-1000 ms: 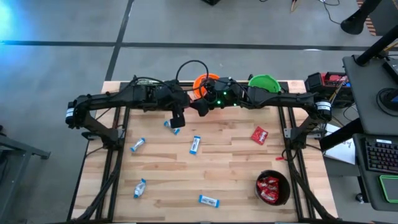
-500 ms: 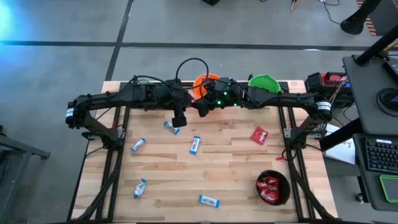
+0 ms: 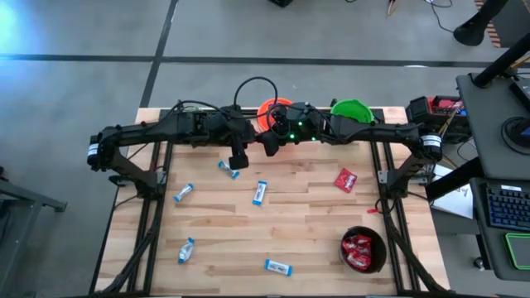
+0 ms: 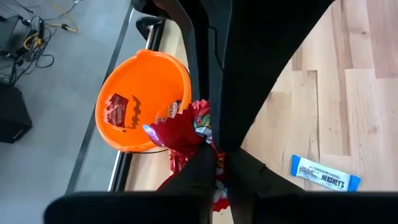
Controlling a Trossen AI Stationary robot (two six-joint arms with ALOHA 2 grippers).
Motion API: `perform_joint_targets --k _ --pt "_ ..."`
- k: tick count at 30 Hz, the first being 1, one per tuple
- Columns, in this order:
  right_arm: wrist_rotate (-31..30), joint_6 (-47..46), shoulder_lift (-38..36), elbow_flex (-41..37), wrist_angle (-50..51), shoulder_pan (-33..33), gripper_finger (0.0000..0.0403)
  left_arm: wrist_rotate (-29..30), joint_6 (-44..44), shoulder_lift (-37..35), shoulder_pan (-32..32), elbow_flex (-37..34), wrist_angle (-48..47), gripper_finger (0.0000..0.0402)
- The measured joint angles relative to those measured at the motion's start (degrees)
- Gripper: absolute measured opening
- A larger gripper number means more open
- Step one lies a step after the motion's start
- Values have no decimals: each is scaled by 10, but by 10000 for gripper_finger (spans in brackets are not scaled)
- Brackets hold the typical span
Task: Organize candy in baskets
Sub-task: Put the red chocolate into the black bucket
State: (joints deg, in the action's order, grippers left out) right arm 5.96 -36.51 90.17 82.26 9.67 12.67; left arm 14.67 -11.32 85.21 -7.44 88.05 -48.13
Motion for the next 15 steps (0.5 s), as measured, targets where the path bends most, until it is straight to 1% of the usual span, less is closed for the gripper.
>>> perform_joint_targets --k 4,7,12,15 --pt "0 4 0 0 3 0 17 -6 1 0 1 6 -16 38" --pt "0 8 0 0 4 0 16 -9 6 0 2 21 -34 72" --pt "-2 19 1 0 11 1 15 -7 9 -1 2 56 -40 130" --pt "-1 27 1 0 29 1 15 -6 11 -1 2 71 -45 156"
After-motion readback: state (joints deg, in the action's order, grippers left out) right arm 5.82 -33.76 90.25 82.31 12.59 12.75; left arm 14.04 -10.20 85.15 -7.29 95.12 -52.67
